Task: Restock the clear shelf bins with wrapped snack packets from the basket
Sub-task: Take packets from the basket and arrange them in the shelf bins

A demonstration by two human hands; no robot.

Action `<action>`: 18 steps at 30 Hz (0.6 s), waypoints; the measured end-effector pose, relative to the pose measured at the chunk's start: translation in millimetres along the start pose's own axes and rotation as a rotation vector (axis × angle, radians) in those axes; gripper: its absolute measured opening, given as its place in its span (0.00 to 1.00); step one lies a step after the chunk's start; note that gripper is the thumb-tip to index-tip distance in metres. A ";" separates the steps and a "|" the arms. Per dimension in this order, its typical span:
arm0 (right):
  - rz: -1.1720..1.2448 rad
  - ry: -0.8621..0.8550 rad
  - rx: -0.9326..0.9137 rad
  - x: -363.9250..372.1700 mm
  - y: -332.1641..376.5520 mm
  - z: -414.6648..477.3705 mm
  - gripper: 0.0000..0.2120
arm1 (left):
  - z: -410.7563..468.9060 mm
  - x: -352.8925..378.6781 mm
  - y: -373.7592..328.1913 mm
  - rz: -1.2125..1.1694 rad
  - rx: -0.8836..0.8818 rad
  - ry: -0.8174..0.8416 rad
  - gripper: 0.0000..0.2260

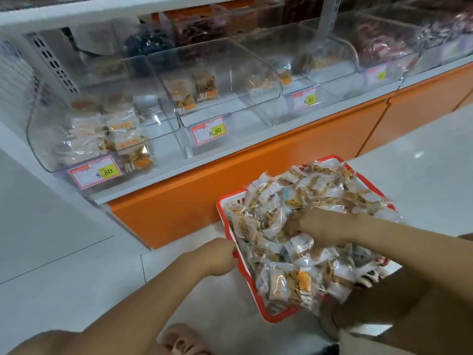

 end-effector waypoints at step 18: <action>-0.607 -1.220 -0.341 -155.4 79.6 -34.5 0.09 | -54.0 -118.3 -14.2 -1.951 0.284 0.223 0.20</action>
Point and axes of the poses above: each hand's wrist, its own z-axis towards the middle knuckle, its own x-axis out of the palm, y = z × x, the point moved 5 cm from there along z, towards the middle knuckle, and after that the axes turned 12 degrees about -x, right-handed, at the moved point
